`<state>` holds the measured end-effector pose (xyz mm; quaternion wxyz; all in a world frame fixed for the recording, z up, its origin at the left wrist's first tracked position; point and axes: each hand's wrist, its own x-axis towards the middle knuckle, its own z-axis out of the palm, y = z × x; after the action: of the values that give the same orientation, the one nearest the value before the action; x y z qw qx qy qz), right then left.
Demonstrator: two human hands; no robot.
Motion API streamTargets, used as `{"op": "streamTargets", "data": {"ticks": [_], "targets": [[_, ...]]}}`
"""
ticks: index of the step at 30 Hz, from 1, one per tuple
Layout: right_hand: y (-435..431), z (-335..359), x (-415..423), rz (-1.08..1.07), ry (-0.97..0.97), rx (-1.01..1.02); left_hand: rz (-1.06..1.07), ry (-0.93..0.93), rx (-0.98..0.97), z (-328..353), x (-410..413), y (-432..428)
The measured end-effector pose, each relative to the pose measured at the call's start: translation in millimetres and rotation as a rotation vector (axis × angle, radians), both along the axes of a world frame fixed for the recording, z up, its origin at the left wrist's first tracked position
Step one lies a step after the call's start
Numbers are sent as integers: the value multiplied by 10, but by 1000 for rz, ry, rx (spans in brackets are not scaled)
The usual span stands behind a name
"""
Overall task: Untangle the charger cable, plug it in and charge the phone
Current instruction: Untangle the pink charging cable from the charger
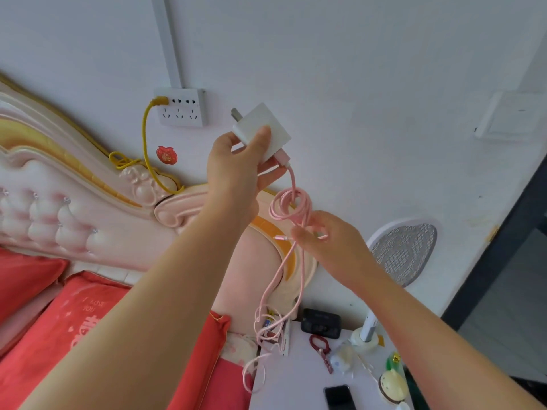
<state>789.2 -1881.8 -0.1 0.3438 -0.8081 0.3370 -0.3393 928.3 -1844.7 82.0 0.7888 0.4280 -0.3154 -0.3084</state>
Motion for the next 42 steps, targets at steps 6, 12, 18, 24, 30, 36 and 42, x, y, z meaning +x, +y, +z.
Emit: {"op": "streamTargets", "data": {"ticks": [6,12,18,24,30,36,42], "targets": [[-33,121,-56,-115,-77,-99,21,-34,8,-7,138,52],[-41,261,31,-149,-179,-72,-38,-183,65,-126,9,46],[-12,275,110,-196,-282,-63,22,-227,73,-234,-136,-42],[-42,320,50,-149,-1,-306,171,-260,8,-289,-41,-138],[-143,395,-72,-203,2,-293,121,-362,24,-281,84,-108],[-410,459,-230,-69,-250,-180,-238,-405,-56,-123,184,31],[-605,339,-162,183,-474,224,-394,-316,-123,-37,116,52]]}}
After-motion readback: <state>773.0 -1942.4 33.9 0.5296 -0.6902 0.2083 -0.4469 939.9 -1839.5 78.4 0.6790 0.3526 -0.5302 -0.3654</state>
